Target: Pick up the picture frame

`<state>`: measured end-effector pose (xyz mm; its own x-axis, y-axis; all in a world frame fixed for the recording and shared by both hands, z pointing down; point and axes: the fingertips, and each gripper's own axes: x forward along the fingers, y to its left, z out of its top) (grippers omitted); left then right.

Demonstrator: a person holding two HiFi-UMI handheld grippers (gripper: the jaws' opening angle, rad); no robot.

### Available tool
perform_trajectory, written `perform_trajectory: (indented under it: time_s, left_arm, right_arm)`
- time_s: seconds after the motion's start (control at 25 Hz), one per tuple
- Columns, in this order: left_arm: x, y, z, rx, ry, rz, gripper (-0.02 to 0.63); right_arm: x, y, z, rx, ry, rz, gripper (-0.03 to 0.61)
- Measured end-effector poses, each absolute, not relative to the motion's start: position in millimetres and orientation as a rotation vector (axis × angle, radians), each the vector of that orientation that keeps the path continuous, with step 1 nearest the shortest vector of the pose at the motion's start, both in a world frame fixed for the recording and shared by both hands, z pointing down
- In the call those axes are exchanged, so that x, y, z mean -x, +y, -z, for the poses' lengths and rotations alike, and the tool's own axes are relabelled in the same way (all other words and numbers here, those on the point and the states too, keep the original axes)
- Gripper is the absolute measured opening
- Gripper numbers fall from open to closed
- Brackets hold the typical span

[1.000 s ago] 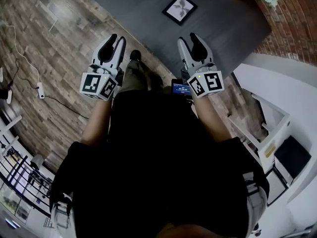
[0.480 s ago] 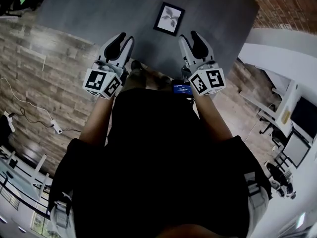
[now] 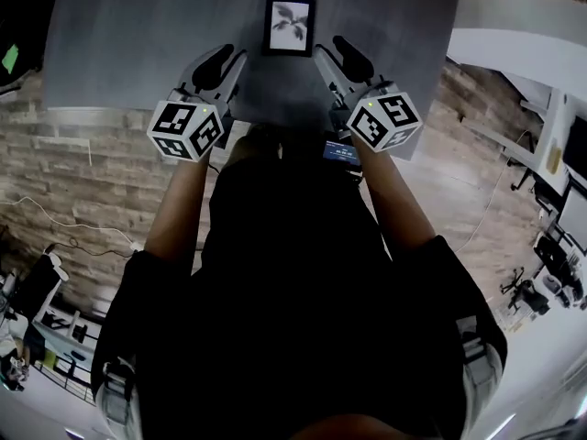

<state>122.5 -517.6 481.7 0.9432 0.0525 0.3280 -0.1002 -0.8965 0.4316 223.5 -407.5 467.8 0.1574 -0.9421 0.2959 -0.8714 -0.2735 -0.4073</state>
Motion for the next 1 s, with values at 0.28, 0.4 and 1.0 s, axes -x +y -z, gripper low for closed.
perform_trajectory:
  time_s: [0.28,0.4,1.0]
  left_arm:
    - [-178,-520,-539,-2.502,0.043,-0.728,0.109]
    - [-192,-525,-563,-2.458,0.052,-0.818,0.109]
    - [-224,-535,-637,-2.338,0.083,-1.076,0.121]
  right_arm:
    - [-254,-424,-533,2.217,1.765,1.077,0.183]
    - [-263,-428,-557,2.188,1.737,1.188,0.183]
    - [-283,-450,-632,2.198,1.666,1.527,0.183]
